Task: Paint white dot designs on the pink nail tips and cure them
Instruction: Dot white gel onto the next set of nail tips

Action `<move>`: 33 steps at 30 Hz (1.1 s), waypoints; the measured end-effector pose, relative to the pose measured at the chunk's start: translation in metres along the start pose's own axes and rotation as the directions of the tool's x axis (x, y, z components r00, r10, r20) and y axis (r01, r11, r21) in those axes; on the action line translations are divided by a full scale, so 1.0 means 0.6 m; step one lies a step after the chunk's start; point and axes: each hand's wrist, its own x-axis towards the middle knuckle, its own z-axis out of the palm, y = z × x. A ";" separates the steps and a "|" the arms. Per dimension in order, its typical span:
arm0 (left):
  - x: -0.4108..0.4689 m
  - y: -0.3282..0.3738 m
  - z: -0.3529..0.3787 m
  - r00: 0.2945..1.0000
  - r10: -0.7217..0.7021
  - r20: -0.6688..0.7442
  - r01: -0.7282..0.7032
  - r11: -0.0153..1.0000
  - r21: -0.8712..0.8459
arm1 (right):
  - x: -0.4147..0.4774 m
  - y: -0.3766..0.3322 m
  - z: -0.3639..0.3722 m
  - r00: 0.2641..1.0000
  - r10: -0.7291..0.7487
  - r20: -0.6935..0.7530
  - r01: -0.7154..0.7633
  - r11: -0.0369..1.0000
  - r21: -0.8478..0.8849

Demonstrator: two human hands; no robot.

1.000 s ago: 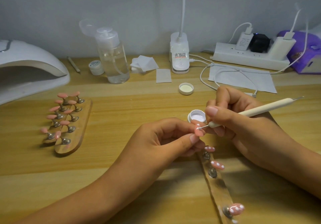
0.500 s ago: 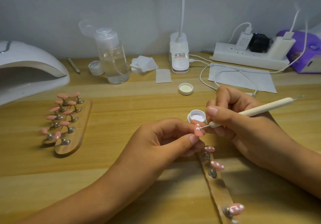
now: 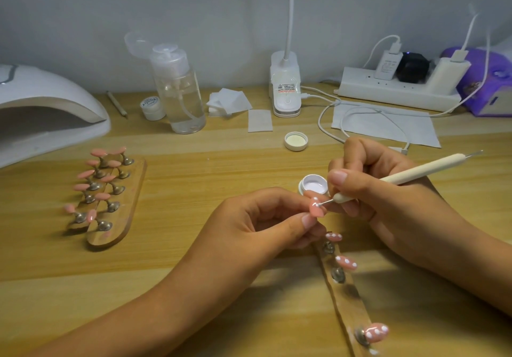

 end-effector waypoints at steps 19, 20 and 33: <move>0.000 -0.005 -0.002 1.000 0.000 0.015 0.000 1.000 -0.005 | 0.004 -0.001 -0.011 0.999 -0.024 -0.033 0.026 0.998 0.059; 0.000 -0.006 -0.003 1.000 -0.002 0.015 0.002 1.000 -0.004 | 0.006 -0.001 -0.015 0.997 -0.043 -0.065 0.045 0.999 0.028; 0.000 -0.008 -0.007 0.999 0.003 0.041 -0.003 1.000 0.014 | 0.011 0.011 -0.025 0.966 -0.238 -0.096 0.124 0.759 -0.640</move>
